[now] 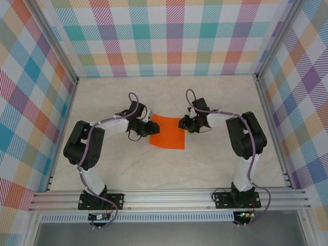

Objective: Fold a paper plane with a square sheet of paper (fold left side to right side)
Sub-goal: First fold in half a square sheet of paper at the center of the table.

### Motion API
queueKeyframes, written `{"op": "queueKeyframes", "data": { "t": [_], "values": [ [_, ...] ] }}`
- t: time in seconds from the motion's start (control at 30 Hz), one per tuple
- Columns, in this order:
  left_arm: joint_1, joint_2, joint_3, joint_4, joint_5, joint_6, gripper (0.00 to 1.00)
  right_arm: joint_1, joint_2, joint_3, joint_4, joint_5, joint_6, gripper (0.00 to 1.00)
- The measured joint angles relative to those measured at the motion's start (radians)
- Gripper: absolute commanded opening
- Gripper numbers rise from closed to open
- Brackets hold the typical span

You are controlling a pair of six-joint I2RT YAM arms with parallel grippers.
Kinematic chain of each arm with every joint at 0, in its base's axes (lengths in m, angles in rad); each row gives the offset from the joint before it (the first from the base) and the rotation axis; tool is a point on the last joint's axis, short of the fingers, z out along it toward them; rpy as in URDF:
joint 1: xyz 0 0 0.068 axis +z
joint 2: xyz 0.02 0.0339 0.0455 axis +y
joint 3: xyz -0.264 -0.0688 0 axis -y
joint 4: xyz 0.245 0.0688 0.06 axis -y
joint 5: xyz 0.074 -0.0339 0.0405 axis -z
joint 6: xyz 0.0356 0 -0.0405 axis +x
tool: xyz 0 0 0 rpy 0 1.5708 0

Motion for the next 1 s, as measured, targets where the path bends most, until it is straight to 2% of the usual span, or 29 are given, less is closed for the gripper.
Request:
{"op": "queueKeyframes", "data": {
  "t": [0.27, 0.4, 0.8, 1.0],
  "values": [
    [-0.020, -0.040, 0.028, 0.039, 0.068, -0.031, 0.68, 0.002, 0.000, -0.002, 0.003, 0.003, -0.001, 0.27],
    [-0.034, -0.040, 0.028, 0.061, 0.085, -0.048, 0.73, 0.002, 0.000, -0.008, 0.015, -0.001, 0.000, 0.28],
    [-0.066, -0.037, 0.042, 0.117, 0.112, -0.079, 0.79, 0.003, 0.000, -0.011, 0.041, -0.019, 0.004, 0.29],
    [-0.087, -0.012, 0.056, 0.149, 0.127, -0.094, 0.75, 0.003, 0.000, -0.011, 0.048, -0.027, 0.011, 0.30]
  ]
}}
